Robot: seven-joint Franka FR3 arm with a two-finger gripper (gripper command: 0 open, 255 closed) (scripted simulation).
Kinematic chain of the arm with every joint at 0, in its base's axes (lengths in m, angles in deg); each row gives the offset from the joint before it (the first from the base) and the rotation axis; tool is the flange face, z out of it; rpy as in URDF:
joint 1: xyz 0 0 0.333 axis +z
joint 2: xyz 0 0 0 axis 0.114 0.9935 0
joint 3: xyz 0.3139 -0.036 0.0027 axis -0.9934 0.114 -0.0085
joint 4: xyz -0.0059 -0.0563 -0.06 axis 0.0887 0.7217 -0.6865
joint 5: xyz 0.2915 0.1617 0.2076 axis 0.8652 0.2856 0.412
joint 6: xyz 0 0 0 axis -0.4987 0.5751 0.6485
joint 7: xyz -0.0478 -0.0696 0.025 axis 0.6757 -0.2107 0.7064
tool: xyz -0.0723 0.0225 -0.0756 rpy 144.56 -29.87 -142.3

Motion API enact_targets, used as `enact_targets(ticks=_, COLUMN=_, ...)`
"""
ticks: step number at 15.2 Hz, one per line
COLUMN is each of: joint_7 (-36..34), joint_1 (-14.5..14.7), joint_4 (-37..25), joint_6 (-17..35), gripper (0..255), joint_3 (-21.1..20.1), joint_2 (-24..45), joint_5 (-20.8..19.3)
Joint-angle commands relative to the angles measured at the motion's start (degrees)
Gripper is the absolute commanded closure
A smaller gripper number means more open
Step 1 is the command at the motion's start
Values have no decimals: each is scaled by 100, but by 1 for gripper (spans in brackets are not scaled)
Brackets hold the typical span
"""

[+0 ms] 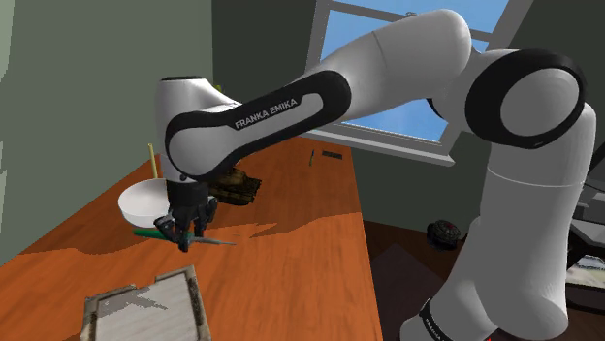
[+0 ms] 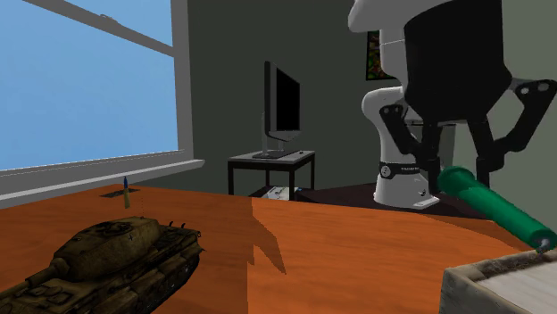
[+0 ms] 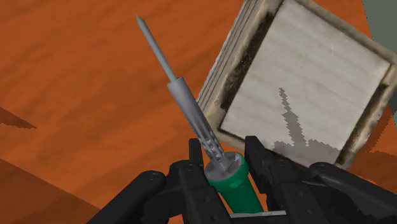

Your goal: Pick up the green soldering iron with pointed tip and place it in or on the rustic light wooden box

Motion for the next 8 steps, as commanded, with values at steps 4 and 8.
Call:
enact_targets(ticks=4, joint_7=-642, joint_1=438, joint_4=-117, joint_6=52, gripper=255, joint_3=-177, joint_2=114, joint_5=-77)
enact_targets(ticks=8, joint_7=-1166, joint_1=815, joint_4=-317, joint_6=50, gripper=255, joint_3=-303, joint_2=272, joint_5=-170)
